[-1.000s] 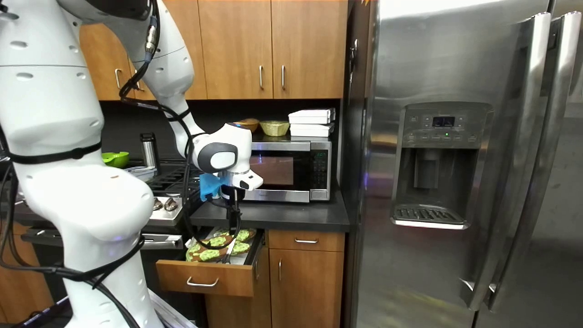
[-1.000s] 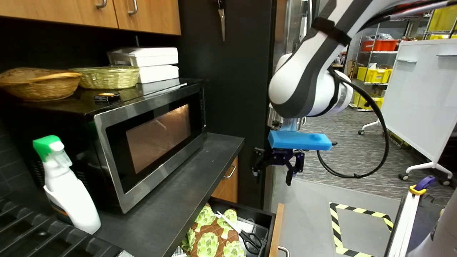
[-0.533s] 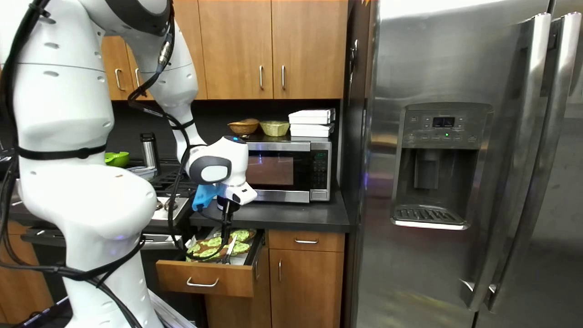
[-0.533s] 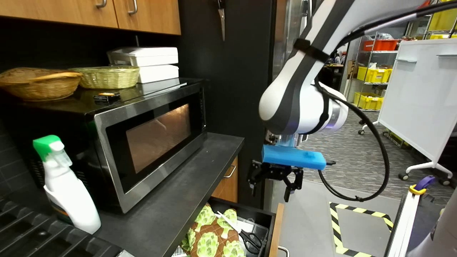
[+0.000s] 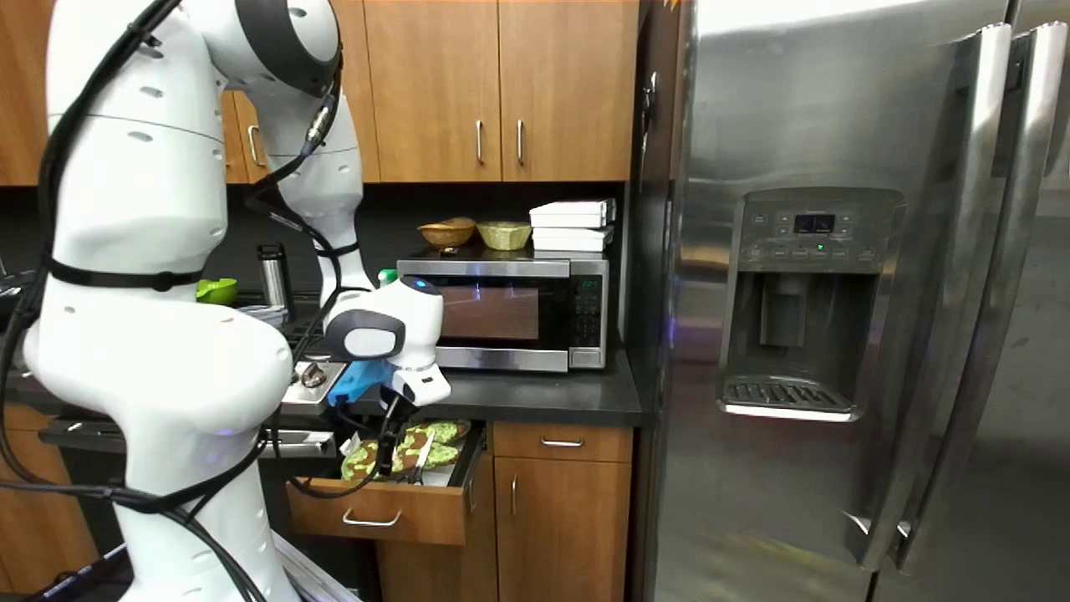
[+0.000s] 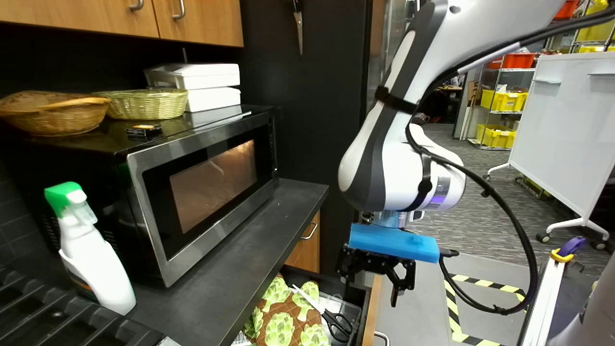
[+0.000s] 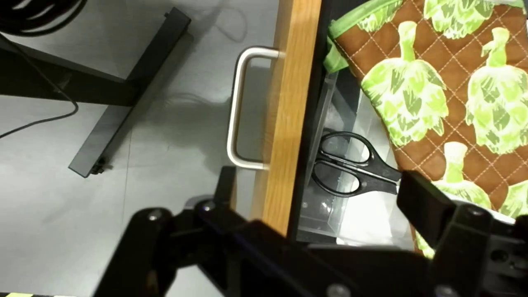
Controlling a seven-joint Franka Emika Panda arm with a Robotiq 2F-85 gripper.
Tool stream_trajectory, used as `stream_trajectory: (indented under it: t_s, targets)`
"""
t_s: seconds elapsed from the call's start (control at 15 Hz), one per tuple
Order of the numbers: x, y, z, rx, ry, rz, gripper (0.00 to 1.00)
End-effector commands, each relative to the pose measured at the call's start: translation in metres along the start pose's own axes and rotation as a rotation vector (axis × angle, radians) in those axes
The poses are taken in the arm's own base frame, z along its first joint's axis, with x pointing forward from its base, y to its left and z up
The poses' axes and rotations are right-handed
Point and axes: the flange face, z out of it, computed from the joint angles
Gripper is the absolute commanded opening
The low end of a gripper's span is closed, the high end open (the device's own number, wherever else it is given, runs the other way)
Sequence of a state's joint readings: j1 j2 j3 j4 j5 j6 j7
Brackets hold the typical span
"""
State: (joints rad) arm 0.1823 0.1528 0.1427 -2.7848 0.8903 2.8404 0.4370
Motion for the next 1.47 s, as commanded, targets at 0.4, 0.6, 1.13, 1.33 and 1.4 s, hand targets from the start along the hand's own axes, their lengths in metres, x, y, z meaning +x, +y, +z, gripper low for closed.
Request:
stream_trajectory:
  t_s: [0.4,0.6,1.13,1.33,1.4]
  targets:
    - [-0.014,0.012,0.021,0.009,0.02,0.046,1.0]
    - [-0.016,0.017,0.025,0.014,0.011,0.049,1.0]
    - [-0.019,0.021,0.028,0.027,-0.005,0.004,1.0]
    - [-0.021,0.02,0.034,0.008,-0.002,-0.001,1.0]
    - [-0.021,0.02,0.038,-0.004,0.004,0.003,1.0]
